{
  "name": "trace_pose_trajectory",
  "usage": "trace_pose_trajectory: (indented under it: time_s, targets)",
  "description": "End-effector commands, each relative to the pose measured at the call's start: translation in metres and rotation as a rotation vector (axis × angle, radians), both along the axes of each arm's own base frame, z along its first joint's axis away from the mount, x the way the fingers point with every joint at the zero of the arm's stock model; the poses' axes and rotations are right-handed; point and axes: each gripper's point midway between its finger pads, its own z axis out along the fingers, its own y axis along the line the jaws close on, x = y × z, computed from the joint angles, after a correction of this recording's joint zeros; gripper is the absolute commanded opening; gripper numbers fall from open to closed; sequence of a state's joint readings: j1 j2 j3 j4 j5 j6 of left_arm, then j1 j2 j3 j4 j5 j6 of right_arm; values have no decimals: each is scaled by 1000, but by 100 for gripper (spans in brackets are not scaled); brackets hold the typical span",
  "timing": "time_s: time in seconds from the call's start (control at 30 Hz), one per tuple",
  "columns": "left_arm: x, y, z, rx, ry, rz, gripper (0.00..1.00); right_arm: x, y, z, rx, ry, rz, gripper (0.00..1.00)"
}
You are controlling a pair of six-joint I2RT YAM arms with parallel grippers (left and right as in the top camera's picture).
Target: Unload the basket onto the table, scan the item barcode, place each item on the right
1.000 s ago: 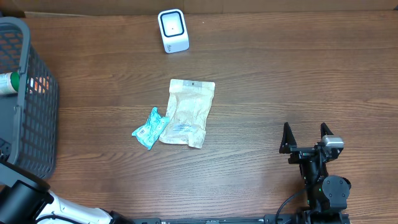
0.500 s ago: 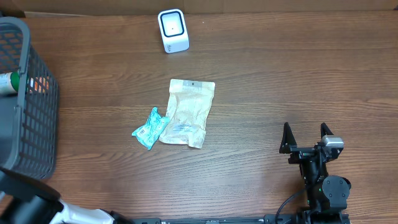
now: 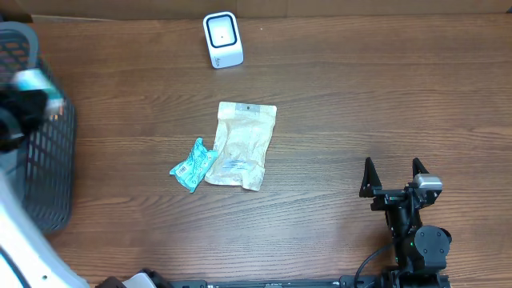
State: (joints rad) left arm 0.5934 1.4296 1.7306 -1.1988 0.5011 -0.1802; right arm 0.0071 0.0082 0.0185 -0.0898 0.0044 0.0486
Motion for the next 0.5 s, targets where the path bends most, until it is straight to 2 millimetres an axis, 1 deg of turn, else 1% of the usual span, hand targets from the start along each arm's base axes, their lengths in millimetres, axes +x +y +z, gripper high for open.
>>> trace_pose_trajectory:
  time_s: [0.0,0.1,0.2,0.3,0.47]
  targets:
    - [12,-47,-14,38,60,-148,4,0,-1,-2,-5,-1,-7,100]
    - [21,-104,-38,34,123,-310,4,0,-1,-2,-5,-1,-7,100]
    - [25,-162,-67,24,179,-463,4,0,-1,-2,-5,-1,-7,100]
    - [29,-210,-99,36,234,-565,4,0,-1,-2,-5,-1,-7,100]
    - [30,-286,-147,12,307,-689,4,0,-1,-2,-5,-1,-7,100]
